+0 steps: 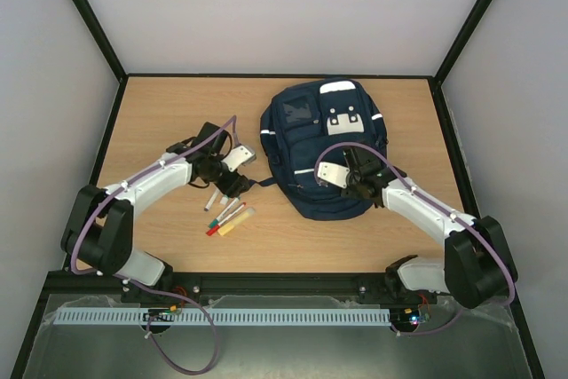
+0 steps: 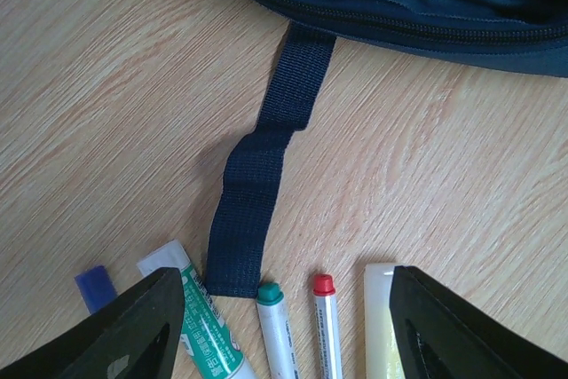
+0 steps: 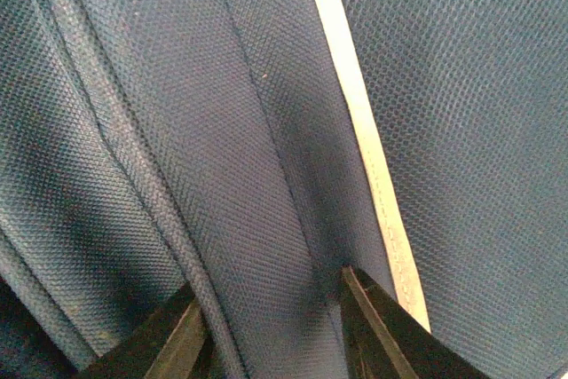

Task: Pack the student bag
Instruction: Adjust the student bag at the center of the board.

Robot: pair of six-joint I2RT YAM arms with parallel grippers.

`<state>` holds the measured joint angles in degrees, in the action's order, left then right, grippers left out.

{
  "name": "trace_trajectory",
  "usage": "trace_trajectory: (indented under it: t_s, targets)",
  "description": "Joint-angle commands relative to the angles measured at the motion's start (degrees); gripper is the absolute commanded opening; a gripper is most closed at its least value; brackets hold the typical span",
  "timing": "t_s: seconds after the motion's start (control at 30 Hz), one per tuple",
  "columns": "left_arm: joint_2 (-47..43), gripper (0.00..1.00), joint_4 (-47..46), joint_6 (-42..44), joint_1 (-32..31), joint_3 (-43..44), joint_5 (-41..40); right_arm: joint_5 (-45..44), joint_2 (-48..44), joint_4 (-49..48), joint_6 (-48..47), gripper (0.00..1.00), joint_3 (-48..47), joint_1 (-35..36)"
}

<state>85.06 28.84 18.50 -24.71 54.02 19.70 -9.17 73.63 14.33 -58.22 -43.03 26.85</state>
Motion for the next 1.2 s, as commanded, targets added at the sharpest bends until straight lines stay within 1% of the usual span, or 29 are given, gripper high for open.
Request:
trace_trajectory:
  t_s: [0.0,0.03,0.1,0.27,0.3,0.33,0.37,0.4,0.43,0.53,0.6,0.7,0.83,0.97,1.03,1.17]
  targets:
    - [1.18,0.66,-0.72,-1.67,0.36,1.54,1.01,-3.08,-1.95,-7.61,-0.62,0.33,1.72,-0.23]
    - [1.21,0.67,-0.65,-1.71,0.36,1.7,1.03,-2.94,-1.91,-8.51,0.19,0.29,1.22,-0.22]
    - [1.42,0.67,-0.48,-1.71,0.36,2.07,1.1,-2.46,-1.55,-9.8,1.52,0.24,-0.25,-0.24]
    - [1.6,0.66,-0.36,-2.0,0.36,2.58,1.63,-2.44,0.39,-10.34,2.69,0.23,-2.59,-0.22]
    - [1.6,0.66,-0.43,-2.06,0.36,2.6,1.77,-1.85,0.53,-9.46,2.91,0.24,-3.23,-0.22]
    - [1.67,0.66,-0.49,-2.07,0.36,2.71,1.87,-1.13,0.55,-8.73,3.5,0.21,-3.9,-0.22]
    - [1.73,0.66,-0.58,-2.04,0.32,2.77,2.1,-0.35,0.78,-7.39,4.29,0.11,-4.93,-0.24]
    - [1.89,0.66,-0.67,-2.16,0.28,2.87,2.28,0.65,1.23,-5.33,5.05,0.03,-6.3,-0.22]
    - [2.13,0.66,-0.76,-2.37,0.27,3.07,2.6,1.94,1.54,-3.1,6.02,0.01,-8.02,-0.22]
    - [3.85,0.66,-1.19,-3.63,0.19,4.93,3.44,6.03,1.49,3.51,9.05,0.01,-13.73,-0.21]
    - [5.94,0.64,-1.53,-5.27,0.19,7.25,3.86,7.24,1.11,6.6,11.46,0.01,-17.03,-0.22]
    - [10.97,0.56,-2.25,-8.56,0.19,11.76,4.58,8.94,0.57,10.48,13.11,0.01,-19.42,-0.18]
    - [20.4,0.36,-2.39,-11.62,-0.04,20.18,6.41,10.61,0.38,12.01,13.72,0.01,-18.32,-0.22]
    - [28.3,0.21,-2.55,-12.55,-0.78,27.1,6.59,12.64,1.48,11.38,15.4,0.01,-17.41,-0.22]
    - [31.28,0.18,-2.88,-13.01,-1.62,29.91,6.7,13.25,2.02,11.08,16.62,0.01,-17.97,-0.22]
    - [36.67,0.17,-2.81,-11.99,-3.94,36.79,7.16,14.48,2.28,11.75,16.9,0.01,-18.38,-0.22]
